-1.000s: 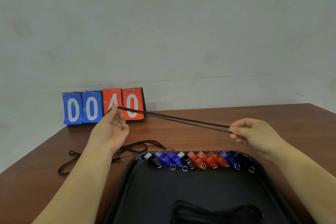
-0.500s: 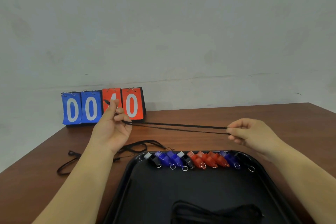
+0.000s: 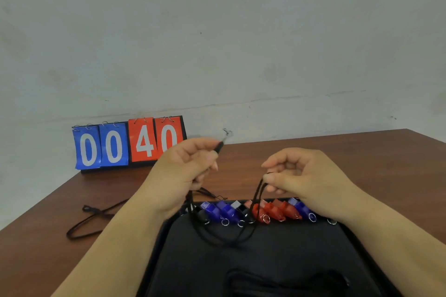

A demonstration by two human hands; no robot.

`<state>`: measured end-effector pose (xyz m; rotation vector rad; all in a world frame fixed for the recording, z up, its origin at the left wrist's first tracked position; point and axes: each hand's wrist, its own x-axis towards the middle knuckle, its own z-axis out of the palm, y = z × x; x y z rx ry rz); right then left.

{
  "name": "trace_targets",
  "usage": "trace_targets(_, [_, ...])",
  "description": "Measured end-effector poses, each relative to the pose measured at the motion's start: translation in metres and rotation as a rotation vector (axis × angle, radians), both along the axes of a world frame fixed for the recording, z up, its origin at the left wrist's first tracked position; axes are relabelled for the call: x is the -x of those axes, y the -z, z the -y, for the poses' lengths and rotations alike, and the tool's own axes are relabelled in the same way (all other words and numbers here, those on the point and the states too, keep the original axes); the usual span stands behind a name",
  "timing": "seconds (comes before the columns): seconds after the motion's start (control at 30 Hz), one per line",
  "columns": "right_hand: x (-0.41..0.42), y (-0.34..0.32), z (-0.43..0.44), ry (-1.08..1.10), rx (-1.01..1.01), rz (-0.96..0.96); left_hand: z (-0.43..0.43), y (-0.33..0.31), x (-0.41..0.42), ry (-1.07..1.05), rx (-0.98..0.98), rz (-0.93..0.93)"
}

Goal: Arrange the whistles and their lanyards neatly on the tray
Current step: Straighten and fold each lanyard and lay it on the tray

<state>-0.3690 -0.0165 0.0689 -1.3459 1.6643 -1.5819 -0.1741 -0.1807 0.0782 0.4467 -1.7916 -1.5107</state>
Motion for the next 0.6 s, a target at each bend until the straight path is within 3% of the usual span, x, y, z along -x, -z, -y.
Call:
trace_targets(0.17, [-0.016,0.001,-0.004,-0.125,-0.01,-0.042,-0.023,0.002,0.006,0.005,0.2,0.2])
trace_targets(0.6, [-0.023,0.003,-0.006,-0.14,-0.042,-0.058,-0.033,0.004,0.008,0.034,0.273,0.34])
